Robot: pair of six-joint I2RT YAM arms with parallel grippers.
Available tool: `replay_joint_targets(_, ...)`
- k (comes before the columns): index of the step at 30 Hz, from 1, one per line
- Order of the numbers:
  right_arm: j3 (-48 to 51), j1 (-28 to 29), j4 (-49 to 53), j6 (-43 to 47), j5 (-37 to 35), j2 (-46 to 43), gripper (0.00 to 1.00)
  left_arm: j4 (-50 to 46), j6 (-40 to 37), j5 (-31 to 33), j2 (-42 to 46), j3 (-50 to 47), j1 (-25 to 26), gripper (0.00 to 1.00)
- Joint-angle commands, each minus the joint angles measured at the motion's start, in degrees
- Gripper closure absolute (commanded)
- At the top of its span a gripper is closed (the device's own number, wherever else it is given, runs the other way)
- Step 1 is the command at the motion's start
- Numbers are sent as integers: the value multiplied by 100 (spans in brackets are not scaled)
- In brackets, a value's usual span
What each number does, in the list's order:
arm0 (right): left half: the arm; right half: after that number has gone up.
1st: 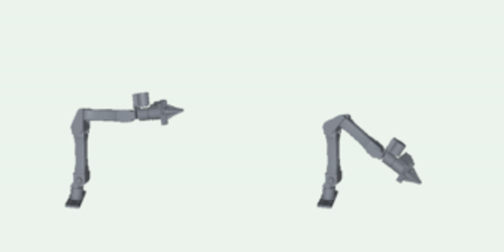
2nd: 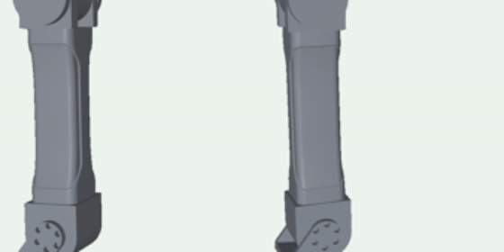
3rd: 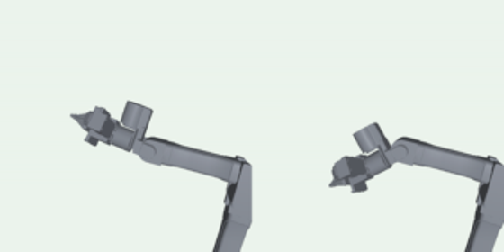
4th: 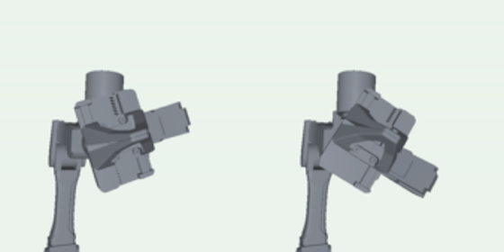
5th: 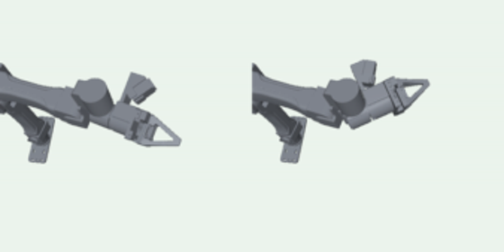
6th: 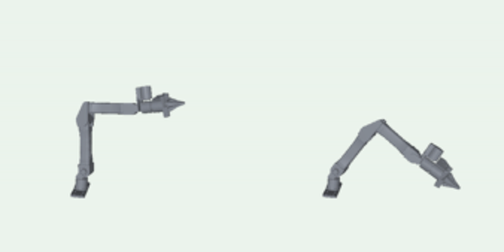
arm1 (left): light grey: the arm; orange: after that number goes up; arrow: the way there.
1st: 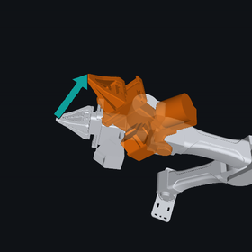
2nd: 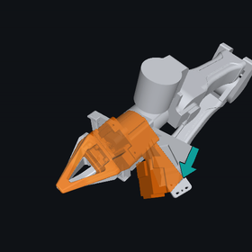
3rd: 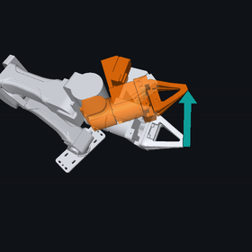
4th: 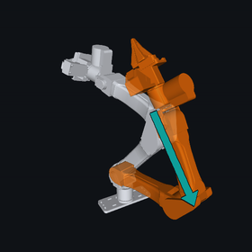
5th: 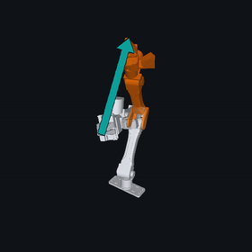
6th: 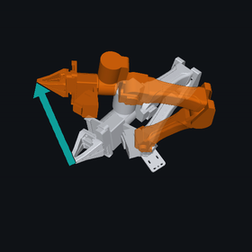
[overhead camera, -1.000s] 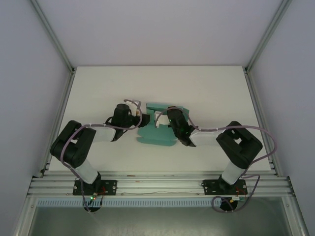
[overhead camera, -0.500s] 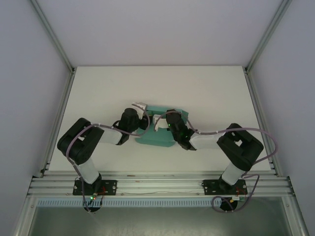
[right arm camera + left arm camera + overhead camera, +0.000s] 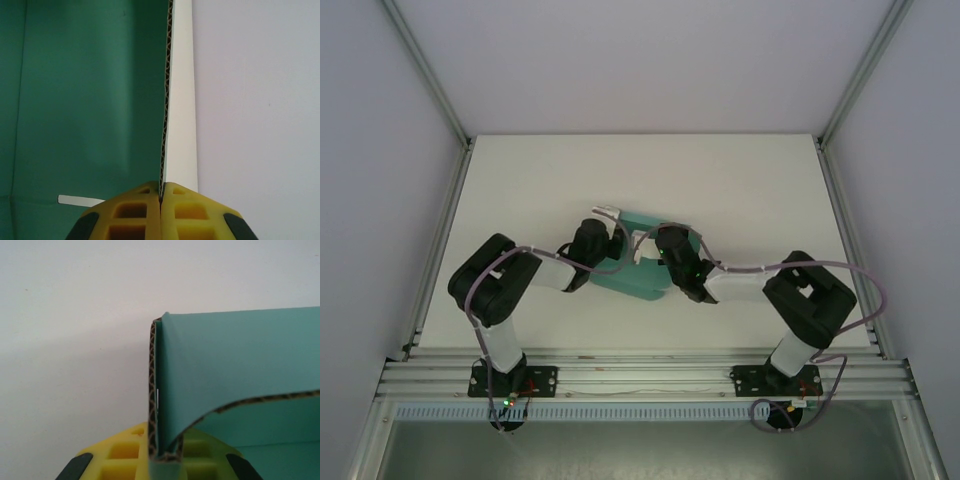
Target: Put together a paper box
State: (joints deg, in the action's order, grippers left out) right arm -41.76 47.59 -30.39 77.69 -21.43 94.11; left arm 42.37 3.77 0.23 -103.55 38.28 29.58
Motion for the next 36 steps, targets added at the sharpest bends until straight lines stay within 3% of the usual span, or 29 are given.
replay_joint_targets(1, -24, 57, 725, -437, 224, -110, 100, 126, 2, 897, -213, 108, 127, 100)
replay_joint_targets(7, -118, 57, 1022, -772, 273, -217, 100, 213, 235, 1836, -426, 59, 328, 100)
replay_joint_targets(13, -169, 57, 1089, -999, 346, -250, 98, 282, -64, 1971, -470, 75, 495, 100)
replay_joint_targets(17, -243, 58, 1180, -1195, 312, -350, 80, 413, -254, 1712, -406, -2, 540, 100)
replay_joint_targets(21, -236, -3, 1558, -1707, 406, -890, 53, 682, -399, 1115, -342, -203, 540, 100)
replay_joint_targets(23, -268, -92, 2113, -2184, 815, -1321, 32, 685, -482, 812, -366, -216, 538, 100)
replay_joint_targets(24, -332, -177, 2547, -2525, 1175, -1591, 29, 723, -475, 692, -383, -240, 544, 100)
replay_joint_targets(25, -420, -288, 2987, -2865, 1622, -1821, 7, 814, -474, 598, -402, -272, 540, 100)
replay_joint_targets(26, -505, -443, 3354, -3187, 2128, -2027, 0, 913, -480, 503, -410, -310, 539, 100)
replay_joint_targets(29, -450, -898, 3330, -4104, 3076, -2480, 0, 1041, -533, 313, -441, -348, 540, 100)
replay_joint_targets(31, -502, -1092, 3059, -4668, 3010, -2454, 0, 1074, -564, 188, -438, -355, 540, 100)
replay_joint_targets(36, -1679, -1486, 4004, -5472, 3145, -1448, 0, 1108, -568, 39, -456, -378, 540, 100)
